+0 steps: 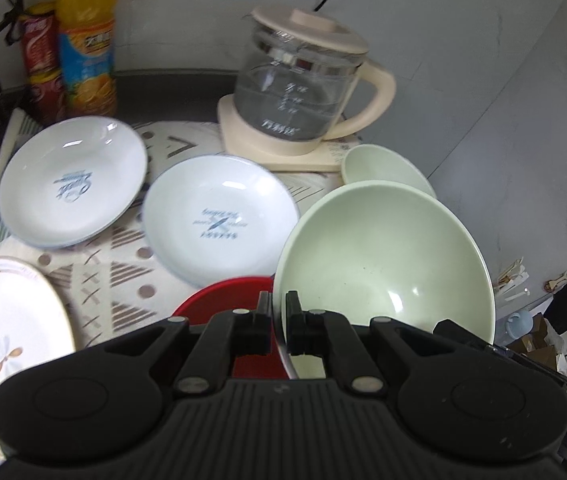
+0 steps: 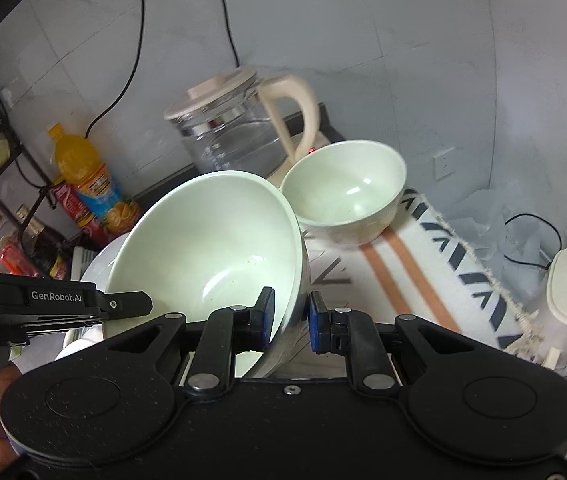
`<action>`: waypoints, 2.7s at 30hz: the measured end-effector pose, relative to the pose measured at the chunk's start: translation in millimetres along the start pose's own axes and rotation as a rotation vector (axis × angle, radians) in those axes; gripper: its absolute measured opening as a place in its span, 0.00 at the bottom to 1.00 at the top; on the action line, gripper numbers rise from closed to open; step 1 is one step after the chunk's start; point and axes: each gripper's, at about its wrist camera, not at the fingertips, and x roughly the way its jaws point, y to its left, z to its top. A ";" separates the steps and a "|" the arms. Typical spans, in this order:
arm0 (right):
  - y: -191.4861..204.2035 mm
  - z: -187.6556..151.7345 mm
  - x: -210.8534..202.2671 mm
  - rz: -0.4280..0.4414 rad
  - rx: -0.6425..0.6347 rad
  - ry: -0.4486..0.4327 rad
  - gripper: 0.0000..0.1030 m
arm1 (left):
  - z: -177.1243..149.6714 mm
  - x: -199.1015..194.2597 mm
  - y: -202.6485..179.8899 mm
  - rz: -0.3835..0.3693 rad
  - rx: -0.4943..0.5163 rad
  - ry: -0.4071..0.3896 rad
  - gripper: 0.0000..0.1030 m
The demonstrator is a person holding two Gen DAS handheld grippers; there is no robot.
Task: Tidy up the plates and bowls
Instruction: 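Lift the large green bowl and lower it into the red bowl, open grippers, then move both grippers toward the small pale green bowl by the kettle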
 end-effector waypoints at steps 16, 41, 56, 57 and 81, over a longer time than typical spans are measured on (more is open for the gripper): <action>32.8 -34.8 17.5 -0.004 -0.053 0.077 0.16 | -32.1 14.2 41.6 0.052 -0.069 0.112 0.06; 42.1 -42.8 45.6 -0.032 -0.175 0.134 0.08 | -32.4 20.3 54.1 0.096 -0.141 0.231 0.12; 39.4 -30.3 47.4 -0.009 -0.152 0.141 0.13 | -11.9 2.0 48.4 0.197 -0.083 0.147 0.56; 38.6 -28.5 45.4 -0.002 -0.148 0.136 0.16 | -10.0 2.5 46.6 0.198 -0.084 0.142 0.59; -52.7 17.6 39.6 -0.058 0.082 0.027 1.00 | 44.2 55.9 -35.9 0.077 -0.028 0.064 0.96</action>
